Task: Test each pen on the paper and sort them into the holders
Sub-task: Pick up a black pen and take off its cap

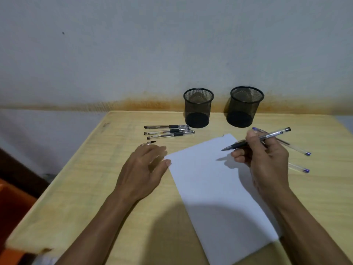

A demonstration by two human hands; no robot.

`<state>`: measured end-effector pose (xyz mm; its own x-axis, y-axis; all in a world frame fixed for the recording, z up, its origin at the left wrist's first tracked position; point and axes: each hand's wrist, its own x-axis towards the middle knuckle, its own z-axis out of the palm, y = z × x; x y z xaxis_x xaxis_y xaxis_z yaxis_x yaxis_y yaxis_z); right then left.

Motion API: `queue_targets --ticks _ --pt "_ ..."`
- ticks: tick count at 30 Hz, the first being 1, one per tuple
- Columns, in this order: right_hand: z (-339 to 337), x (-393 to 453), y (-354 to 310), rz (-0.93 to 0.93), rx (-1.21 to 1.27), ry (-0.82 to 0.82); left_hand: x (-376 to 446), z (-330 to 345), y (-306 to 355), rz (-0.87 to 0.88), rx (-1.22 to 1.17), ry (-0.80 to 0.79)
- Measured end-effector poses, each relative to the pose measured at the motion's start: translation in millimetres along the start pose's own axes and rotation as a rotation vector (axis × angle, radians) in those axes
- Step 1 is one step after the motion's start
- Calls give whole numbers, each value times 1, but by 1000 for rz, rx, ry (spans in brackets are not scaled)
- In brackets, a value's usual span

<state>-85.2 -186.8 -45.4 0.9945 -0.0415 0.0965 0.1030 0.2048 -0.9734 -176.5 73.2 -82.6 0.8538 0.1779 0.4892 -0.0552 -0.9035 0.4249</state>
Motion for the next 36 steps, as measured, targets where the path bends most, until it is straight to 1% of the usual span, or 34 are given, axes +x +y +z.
queue_targets --ticks 2,5,7,9,12,15,18,23,26,29,32,36 --pt "6 -6 -3 12 17 -22 -3 2 -1 -25 -13 -83" --pt "20 -17 -11 -19 -42 -106 -4 4 -6 -73 2 -148" --pt "33 -21 -15 -25 -67 -184 -3 5 -8 -86 -4 -157" --pt "46 -23 -14 13 -79 -236 -5 6 -10 -85 -14 -158" --pt "64 -21 -5 61 -192 -329 -4 6 -13 -74 -16 -172" --pt "78 -18 4 61 -298 -412 -3 8 -14 -56 -33 -172" --pt "88 -11 10 25 -414 -435 -2 10 -16 -44 -53 -145" --pt "96 -3 21 -18 -509 -481 -3 15 -20 -27 -17 -113" --pt "98 -3 29 -16 -476 -482 -5 16 -21 29 -20 -66" --pt "101 -1 36 -33 -457 -468 -1 11 -18 51 0 -89" --pt "104 2 44 -19 -410 -495 3 6 -12 39 -3 -116" --pt "102 7 49 -30 -464 -526 5 3 -6 -38 -69 -104"
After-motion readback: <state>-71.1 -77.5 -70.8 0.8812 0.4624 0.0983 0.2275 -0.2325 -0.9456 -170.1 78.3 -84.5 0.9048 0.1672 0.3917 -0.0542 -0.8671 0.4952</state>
